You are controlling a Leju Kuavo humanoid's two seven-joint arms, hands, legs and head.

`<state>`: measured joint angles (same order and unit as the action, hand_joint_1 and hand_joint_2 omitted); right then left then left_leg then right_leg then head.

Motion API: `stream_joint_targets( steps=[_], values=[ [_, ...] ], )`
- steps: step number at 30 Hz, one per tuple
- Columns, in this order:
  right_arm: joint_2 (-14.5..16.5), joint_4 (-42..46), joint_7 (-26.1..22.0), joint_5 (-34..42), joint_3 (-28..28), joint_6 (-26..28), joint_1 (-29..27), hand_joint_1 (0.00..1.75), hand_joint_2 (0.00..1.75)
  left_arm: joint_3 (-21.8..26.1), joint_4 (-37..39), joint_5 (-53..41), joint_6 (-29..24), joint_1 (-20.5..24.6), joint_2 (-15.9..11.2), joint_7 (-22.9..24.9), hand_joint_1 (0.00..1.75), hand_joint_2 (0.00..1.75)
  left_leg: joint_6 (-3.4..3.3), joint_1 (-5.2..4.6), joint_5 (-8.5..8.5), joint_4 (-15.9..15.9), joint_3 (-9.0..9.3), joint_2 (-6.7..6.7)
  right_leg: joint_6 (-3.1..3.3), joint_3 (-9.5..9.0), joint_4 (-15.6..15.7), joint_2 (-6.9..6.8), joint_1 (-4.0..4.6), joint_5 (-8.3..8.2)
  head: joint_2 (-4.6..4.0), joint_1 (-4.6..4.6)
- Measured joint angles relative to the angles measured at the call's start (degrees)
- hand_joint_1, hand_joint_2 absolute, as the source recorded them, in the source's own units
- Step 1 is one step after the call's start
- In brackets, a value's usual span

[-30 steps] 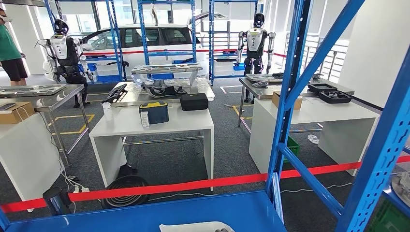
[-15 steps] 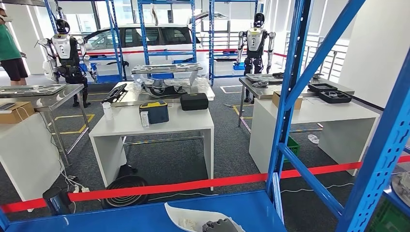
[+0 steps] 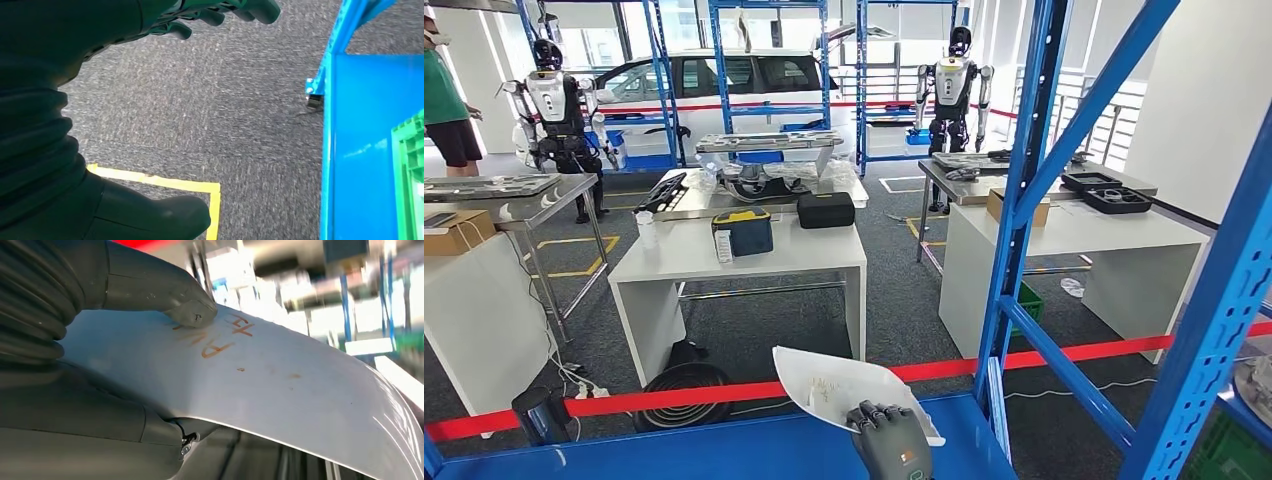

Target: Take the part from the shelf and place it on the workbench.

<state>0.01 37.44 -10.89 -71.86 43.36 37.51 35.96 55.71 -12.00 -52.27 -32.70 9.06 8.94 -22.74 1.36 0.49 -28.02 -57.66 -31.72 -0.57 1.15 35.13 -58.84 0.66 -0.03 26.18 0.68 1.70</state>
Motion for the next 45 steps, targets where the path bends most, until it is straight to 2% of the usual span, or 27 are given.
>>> stream_joint_targets(
  steps=[5,11,16,18,20,22,23,24,25,27,28,29,31,33,34,36,38,39,40,41,43,44,45],
  values=[
    [-0.53,11.43,-0.27,-6.96,-3.56,2.68,-1.95,1.75,1.75,0.00,0.05,-0.01,-0.26,0.08,0.11,2.12,0.00,1.75,-0.08,-0.06,-0.06,-0.06,-0.01,0.00,-0.03,-0.01,0.04,0.00,-0.07,-0.01,0.00,0.00],
    [-0.44,24.09,-4.54,-9.68,-8.28,2.88,-3.76,1.75,1.75,0.03,0.05,-0.14,-1.19,0.22,0.11,3.33,0.00,1.75,-0.34,-0.34,-0.21,-0.18,-0.03,0.00,-0.26,-0.03,0.05,0.01,-0.36,-0.01,0.00,0.00],
    [0.57,30.35,-6.81,-10.15,-10.22,2.88,-3.99,1.75,1.75,0.29,0.03,0.05,-1.46,0.21,0.02,3.12,0.00,1.75,-0.94,-0.62,-0.39,-0.43,-0.06,0.01,-0.86,-0.20,0.18,0.02,-0.62,-0.03,0.00,0.01],
    [0.93,32.18,-7.50,-9.64,-10.73,2.89,-4.00,1.75,1.75,0.34,0.03,0.12,-1.50,0.21,-0.01,2.89,0.00,1.75,-1.41,-0.27,-0.05,0.17,0.30,0.12,-1.26,-0.14,-0.05,-0.03,-0.58,0.20,0.00,-0.02],
    [1.10,33.47,-7.85,-9.23,-11.05,2.89,-3.95,1.75,1.75,0.35,0.03,0.15,-1.52,0.21,-0.01,2.78,0.00,1.75,-1.85,0.18,0.30,0.87,0.78,0.35,-1.62,1.35,-3.25,-0.14,-0.53,2.12,0.00,-0.10],
    [1.10,34.15,-7.97,-9.10,-11.19,2.88,-4.19,1.75,1.75,0.36,0.03,0.16,-1.52,0.21,-0.04,2.74,0.00,1.75,-2.04,0.22,0.25,0.94,0.91,0.54,-1.96,4.98,-10.52,-0.21,-0.75,5.39,0.00,-0.16],
    [1.10,34.31,-7.97,-9.04,-11.27,2.87,-4.44,1.75,1.75,0.37,0.03,0.16,-1.52,0.18,-0.06,2.74,0.00,1.75,-2.03,0.26,0.18,0.85,0.92,0.60,-2.15,6.74,-13.81,-0.23,-0.91,6.37,0.00,-0.19],
    [1.10,34.46,-8.02,-8.98,-11.39,2.86,-4.69,1.75,1.75,0.39,0.03,0.16,-1.51,0.16,-0.06,2.74,0.00,1.75,-1.93,0.33,0.07,0.70,0.92,0.63,-2.33,7.75,-15.49,-0.26,-1.07,6.33,0.00,-0.18],
    [1.10,34.60,-8.08,-8.94,-11.53,2.86,-4.88,1.75,1.75,0.42,0.04,0.17,-1.51,0.15,-0.05,2.74,0.00,1.75,-1.74,0.46,-0.07,0.49,0.92,0.62,-2.49,7.63,-14.91,-0.29,-1.22,5.20,0.00,-0.19],
    [1.11,35.15,-8.18,-8.99,-11.81,2.86,-5.13,1.75,1.75,0.51,0.04,0.18,-1.51,0.15,-0.04,2.67,0.00,1.75,-1.12,0.84,-0.63,-0.14,0.92,0.58,-2.83,4.56,-8.30,-0.48,-1.53,1.53,0.00,-0.18],
    [1.11,35.53,-8.19,-9.09,-11.92,2.87,-5.28,1.75,1.75,0.60,0.03,0.18,-1.51,0.17,-0.08,2.63,0.00,1.75,-0.71,0.94,-0.95,-0.50,0.80,0.53,-2.82,2.83,-5.04,-0.49,-1.45,0.31,0.00,-0.19],
    [1.11,36.00,-8.24,-9.17,-12.02,2.86,-5.56,1.75,1.75,0.69,0.02,0.16,-1.51,0.18,-0.11,2.59,0.00,1.75,-0.29,0.98,-1.22,-0.79,0.69,0.50,-2.63,1.66,-2.83,-0.48,-1.35,-0.25,0.01,-0.16],
    [1.07,37.06,-8.62,-9.28,-12.17,2.86,-6.40,1.75,1.75,0.80,0.01,0.04,-1.51,0.20,-0.19,2.63,0.00,1.75,0.52,0.89,-1.39,-1.00,0.54,0.41,-1.69,1.16,-1.98,-0.28,-1.01,0.07,0.01,-0.11],
    [1.03,38.19,-8.97,-9.60,-12.26,2.87,-7.12,1.75,1.75,0.82,0.01,-0.06,-1.46,0.22,-0.21,2.71,0.00,1.75,1.23,0.97,-1.64,-1.08,0.54,0.41,-0.67,1.25,-1.70,-0.22,-1.08,0.22,0.01,-0.08],
    [1.03,38.67,-8.91,-9.91,-12.26,2.87,-7.26,1.75,1.75,0.83,0.02,-0.06,-1.35,0.24,-0.23,2.70,0.00,1.75,1.49,1.03,-2.35,-1.85,0.20,0.43,-0.24,1.21,-1.51,-0.23,-1.14,0.14,0.02,-0.07],
    [1.02,39.42,-8.14,-10.79,-12.26,2.87,-7.31,1.75,1.75,0.83,0.04,-0.07,-0.81,0.29,-0.27,2.63,0.00,1.75,1.72,1.03,-5.42,-6.76,-1.97,0.46,0.46,1.17,-1.25,-0.26,-1.18,-0.05,0.01,-0.03],
    [0.85,40.02,-7.24,-11.41,-12.26,2.86,-7.40,1.75,1.75,0.83,0.05,-0.11,-0.32,0.33,-0.38,2.74,0.00,1.75,1.72,0.97,-8.65,-14.03,-5.19,0.47,0.86,1.36,-1.24,-0.28,-0.95,-0.20,0.00,-0.01],
    [0.66,40.42,-6.96,-11.48,-12.27,2.86,-7.48,1.75,1.75,0.84,0.05,-0.14,-0.23,0.36,-0.45,2.83,0.00,1.75,1.65,0.95,-9.04,-16.18,-6.10,0.47,0.97,1.46,-1.24,-0.28,-0.82,-0.28,0.00,-0.01],
    [0.43,40.89,-6.81,-11.45,-12.29,2.86,-7.55,1.75,1.75,0.84,0.05,-0.16,-0.20,0.42,-0.53,2.91,0.00,1.75,1.51,0.91,-8.35,-16.37,-6.05,0.47,1.03,1.53,-1.25,-0.28,-0.71,-0.38,0.00,-0.01],
    [0.21,41.40,-6.74,-11.40,-12.32,2.86,-7.61,1.75,1.75,0.85,0.05,-0.17,-0.20,0.52,-0.57,2.94,0.00,1.75,1.28,0.86,-6.76,-14.43,-4.94,0.47,1.04,1.58,-1.28,-0.27,-0.62,-0.47,0.00,-0.01],
    [-0.07,42.44,-6.74,-11.12,-12.41,2.86,-7.66,1.75,1.75,0.85,0.04,-0.26,-0.20,0.86,-0.68,2.68,0.00,1.75,0.66,0.62,-3.46,-6.83,-0.71,0.45,0.80,1.66,-1.36,-0.24,-0.49,-0.71,0.00,-0.01],
    [-0.17,43.03,-6.85,-10.65,-12.46,2.86,-7.66,1.75,1.75,0.84,0.03,-0.26,-0.19,1.06,-0.71,2.27,0.00,1.75,0.45,0.43,-2.54,-3.80,0.94,0.43,0.54,1.74,-1.39,-0.25,-0.44,-0.88,0.00,-0.03],
    [-0.27,43.66,-7.02,-9.98,-12.51,2.86,-7.68,1.75,1.75,0.84,0.02,-0.17,-0.17,1.23,-0.74,1.73,0.00,1.75,0.28,0.24,-2.23,-1.87,1.80,0.40,0.18,1.84,-1.40,-0.26,-0.42,-1.11,0.00,-0.03]
  ],
)
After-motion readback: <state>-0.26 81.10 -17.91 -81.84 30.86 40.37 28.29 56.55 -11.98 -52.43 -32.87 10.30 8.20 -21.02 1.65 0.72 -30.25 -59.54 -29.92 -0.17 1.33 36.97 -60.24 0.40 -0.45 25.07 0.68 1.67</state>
